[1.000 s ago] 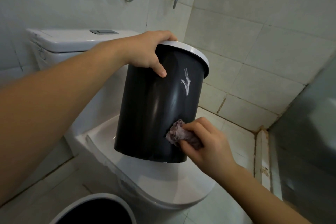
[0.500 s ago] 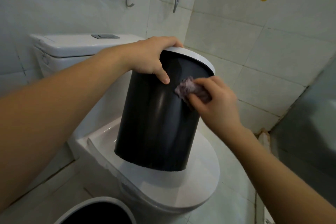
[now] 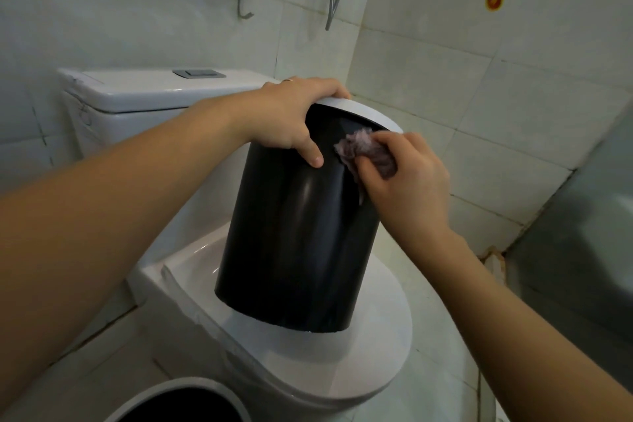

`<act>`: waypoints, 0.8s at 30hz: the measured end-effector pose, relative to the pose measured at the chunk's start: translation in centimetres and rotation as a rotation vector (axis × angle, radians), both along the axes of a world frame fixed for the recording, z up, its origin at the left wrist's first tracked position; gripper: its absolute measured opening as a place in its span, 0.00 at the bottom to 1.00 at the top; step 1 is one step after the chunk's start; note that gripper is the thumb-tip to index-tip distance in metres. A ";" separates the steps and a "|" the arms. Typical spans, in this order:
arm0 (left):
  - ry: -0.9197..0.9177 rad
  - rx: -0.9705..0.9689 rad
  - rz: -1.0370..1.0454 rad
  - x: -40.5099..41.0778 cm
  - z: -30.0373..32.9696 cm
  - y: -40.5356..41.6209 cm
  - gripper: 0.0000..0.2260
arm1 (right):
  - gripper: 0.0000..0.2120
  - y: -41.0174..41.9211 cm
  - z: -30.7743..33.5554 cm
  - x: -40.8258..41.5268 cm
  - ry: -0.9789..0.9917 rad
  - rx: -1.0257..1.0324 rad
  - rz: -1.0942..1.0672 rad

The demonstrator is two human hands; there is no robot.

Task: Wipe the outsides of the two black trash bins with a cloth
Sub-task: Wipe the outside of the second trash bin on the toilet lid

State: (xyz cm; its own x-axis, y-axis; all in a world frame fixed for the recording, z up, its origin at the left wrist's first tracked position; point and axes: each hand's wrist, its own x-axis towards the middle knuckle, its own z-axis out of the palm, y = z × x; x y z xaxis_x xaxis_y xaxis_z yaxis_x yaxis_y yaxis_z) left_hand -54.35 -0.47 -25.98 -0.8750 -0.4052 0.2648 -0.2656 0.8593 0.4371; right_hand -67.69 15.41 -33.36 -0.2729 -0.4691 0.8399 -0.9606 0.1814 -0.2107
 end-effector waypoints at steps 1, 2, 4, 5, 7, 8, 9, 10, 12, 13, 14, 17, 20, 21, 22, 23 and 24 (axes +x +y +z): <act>-0.003 -0.012 -0.006 -0.1 0.0 0.2 0.37 | 0.13 -0.4 0.5 0.1 -0.002 -0.014 -0.021; -0.004 -0.025 -0.016 -0.2 0.1 0.4 0.37 | 0.13 -0.9 0.9 0.4 0.014 -0.013 -0.020; -0.003 -0.037 -0.033 -0.3 0.1 0.5 0.36 | 0.14 -1.3 1.4 0.7 0.043 0.004 0.016; -0.003 -0.038 -0.036 -0.3 0.1 0.4 0.36 | 0.14 -1.3 1.5 0.7 0.048 0.008 0.031; -0.005 -0.028 -0.034 -0.2 0.1 0.1 0.36 | 0.13 -0.7 1.5 -0.2 0.065 0.007 0.036; -0.006 -0.008 -0.031 0.0 0.0 -0.1 0.36 | 0.13 -0.3 1.5 -0.8 0.064 0.010 0.028; -0.006 0.013 -0.029 0.1 0.0 -0.2 0.36 | 0.13 0.2 1.5 -1.4 0.054 0.015 0.020; -0.004 0.028 -0.027 0.2 0.0 -0.4 0.36 | 0.12 0.4 1.4 -1.9 0.041 0.021 0.012; -0.005 0.039 -0.027 0.1 0.0 -0.4 0.36 | 0.12 0.6 1.2 -2.5 0.026 0.032 0.010; -0.006 0.043 -0.028 0.1 0.0 -0.3 0.36 | 0.13 0.6 1.0 -2.6 0.018 0.035 0.019; -0.005 0.045 -0.030 0.0 0.1 -0.3 0.36 | 0.13 0.7 0.7 -2.6 0.013 0.038 0.037; -0.003 0.050 -0.026 0.1 0.0 -0.3 0.36 | 0.16 1.6 -0.9 -2.3 0.036 0.080 0.157; 0.001 0.069 -0.033 0.3 0.0 -0.5 0.36 | 0.14 2.8 -2.9 -2.1 0.110 0.131 0.262; 0.000 0.076 -0.038 0.4 0.1 -0.4 0.35 | 0.14 3.1 -3.3 -2.1 0.136 0.142 0.276; -0.001 0.078 -0.042 0.3 0.1 -0.3 0.35 | 0.14 3.2 -3.3 -2.2 0.155 0.150 0.273; 0.000 0.077 -0.044 0.3 0.1 -0.3 0.35 | 0.14 3.1 -3.0 -2.4 0.162 0.150 0.256; 0.000 0.081 -0.043 0.3 0.2 -0.2 0.35 | 0.15 2.8 -2.5 -2.6 0.145 0.139 0.229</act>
State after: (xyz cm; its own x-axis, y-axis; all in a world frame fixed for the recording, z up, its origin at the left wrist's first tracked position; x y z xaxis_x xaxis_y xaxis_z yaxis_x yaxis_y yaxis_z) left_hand -54.09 -0.71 -25.81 -0.8920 -0.3877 0.2323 -0.2297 0.8315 0.5059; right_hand -70.24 18.22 -35.90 -0.0290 -0.6177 0.7859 -0.9981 -0.0254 -0.0568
